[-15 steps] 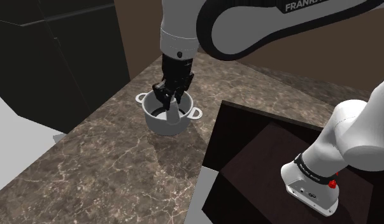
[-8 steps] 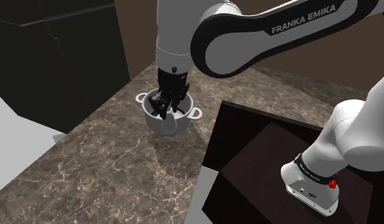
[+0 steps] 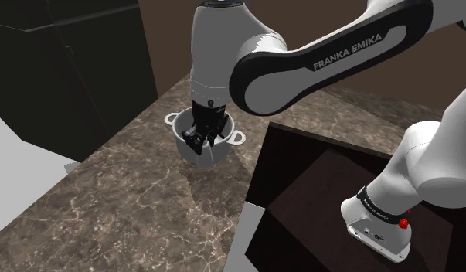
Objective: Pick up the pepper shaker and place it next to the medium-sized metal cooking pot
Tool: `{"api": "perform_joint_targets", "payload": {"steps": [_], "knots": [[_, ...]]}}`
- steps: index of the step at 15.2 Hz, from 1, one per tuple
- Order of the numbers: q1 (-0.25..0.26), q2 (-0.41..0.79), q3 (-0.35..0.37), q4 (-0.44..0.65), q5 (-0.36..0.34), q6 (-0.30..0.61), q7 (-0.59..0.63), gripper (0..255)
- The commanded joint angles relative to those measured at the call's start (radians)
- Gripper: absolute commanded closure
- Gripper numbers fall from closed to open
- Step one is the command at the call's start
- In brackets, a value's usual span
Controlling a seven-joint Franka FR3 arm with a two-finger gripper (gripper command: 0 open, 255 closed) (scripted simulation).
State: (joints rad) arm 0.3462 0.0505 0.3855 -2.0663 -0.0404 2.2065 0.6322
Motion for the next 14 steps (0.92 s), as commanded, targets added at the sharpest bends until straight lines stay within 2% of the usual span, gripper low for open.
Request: {"api": "perform_joint_targets", "payload": {"steps": [1, 14], "knots": [[0.001, 0.01, 0.0, -0.017, -0.006, 0.027, 0.005, 255], [0.009, 0.106, -0.008, -0.091, -0.064, 0.189, 0.046, 255]]}}
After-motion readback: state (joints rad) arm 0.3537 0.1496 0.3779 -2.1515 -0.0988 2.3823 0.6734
